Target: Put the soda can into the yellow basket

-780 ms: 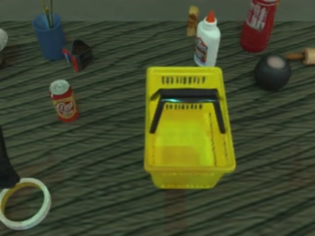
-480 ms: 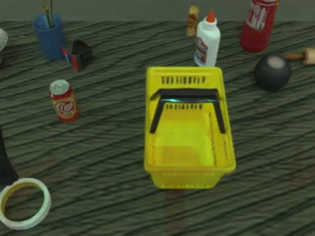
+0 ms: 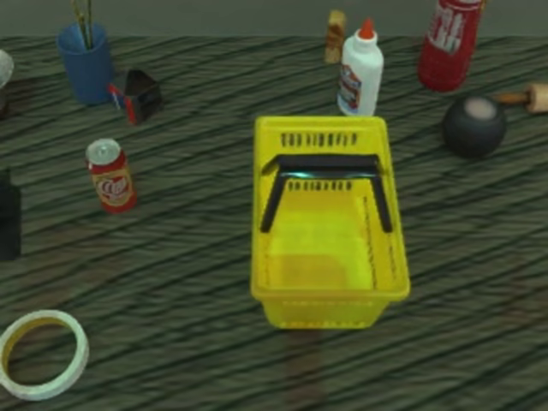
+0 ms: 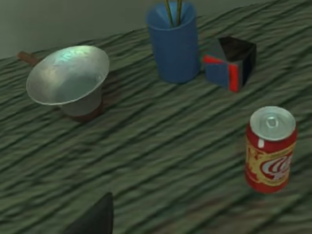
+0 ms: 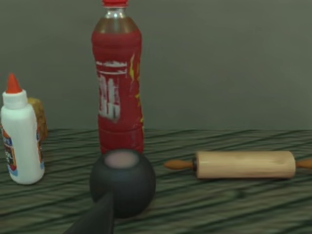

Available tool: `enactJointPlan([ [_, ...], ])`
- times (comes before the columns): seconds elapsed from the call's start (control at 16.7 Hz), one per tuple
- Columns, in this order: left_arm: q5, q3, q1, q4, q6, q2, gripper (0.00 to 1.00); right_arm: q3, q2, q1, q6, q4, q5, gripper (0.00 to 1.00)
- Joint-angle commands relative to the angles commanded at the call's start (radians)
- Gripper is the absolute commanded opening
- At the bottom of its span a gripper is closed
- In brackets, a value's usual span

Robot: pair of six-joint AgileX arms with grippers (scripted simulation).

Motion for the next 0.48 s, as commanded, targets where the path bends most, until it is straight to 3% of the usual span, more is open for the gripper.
enactJointPlan([
  [0.48,0.002,0.757,-0.067,-0.494,0.257,0.897,1.00,0.000,0.000,0.000,0.000,0.000,0.000,1.00],
])
